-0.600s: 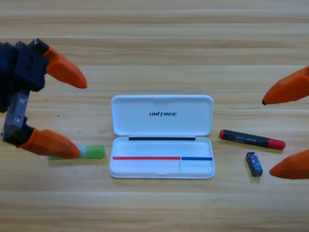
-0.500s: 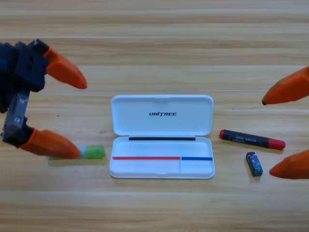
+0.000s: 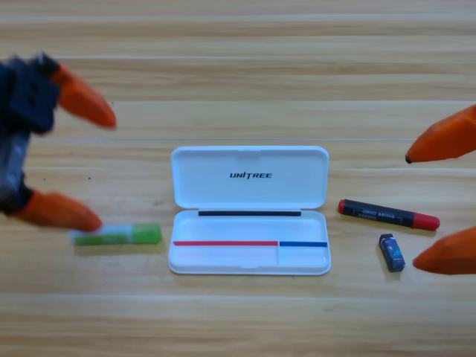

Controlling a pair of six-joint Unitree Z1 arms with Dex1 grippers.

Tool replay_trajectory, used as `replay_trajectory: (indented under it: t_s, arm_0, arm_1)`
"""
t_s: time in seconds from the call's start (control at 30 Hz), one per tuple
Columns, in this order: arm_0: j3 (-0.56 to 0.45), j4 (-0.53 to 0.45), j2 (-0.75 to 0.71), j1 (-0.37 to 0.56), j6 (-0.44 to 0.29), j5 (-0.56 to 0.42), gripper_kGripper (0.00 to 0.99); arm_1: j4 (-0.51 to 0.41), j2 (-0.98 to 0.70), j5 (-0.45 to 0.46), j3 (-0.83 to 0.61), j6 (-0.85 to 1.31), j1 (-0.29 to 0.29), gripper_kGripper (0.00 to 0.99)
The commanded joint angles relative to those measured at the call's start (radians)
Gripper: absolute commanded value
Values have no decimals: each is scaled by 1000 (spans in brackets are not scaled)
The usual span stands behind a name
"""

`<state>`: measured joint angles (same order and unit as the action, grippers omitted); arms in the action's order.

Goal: Clean up eraser and pencils

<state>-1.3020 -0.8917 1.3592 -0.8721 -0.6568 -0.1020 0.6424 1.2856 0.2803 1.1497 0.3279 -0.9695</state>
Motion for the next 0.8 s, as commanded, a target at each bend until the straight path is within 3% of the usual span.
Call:
replay_trajectory:
  t_s: [0.03, 0.17, 0.27, 0.37, 0.5, 0.8]
  arm_0:
    - [-37, -32, 89, 50, -152, 160, 989]
    - [-28, -30, 172, 194, -280, 156, 985]
    - [-20, -30, 258, 285, -345, 140, 971]
    - [-22, -27, 336, 355, -400, 100, 933]
    - [-23, -15, 428, 380, -417, 87, 894]
    - [-30, -12, 508, 389, -405, 33, 933]
  arm_1:
    - [29, -8, -93, -28, -73, -15, 943]
    - [102, 0, -216, -4, -139, 17, 943]
    - [128, 43, -372, -1, -237, 40, 943]
    - [152, 115, -448, 13, -319, 63, 943]
    - [152, 216, -440, 15, -409, 107, 945]
    - [152, 500, -282, 42, -647, 179, 960]
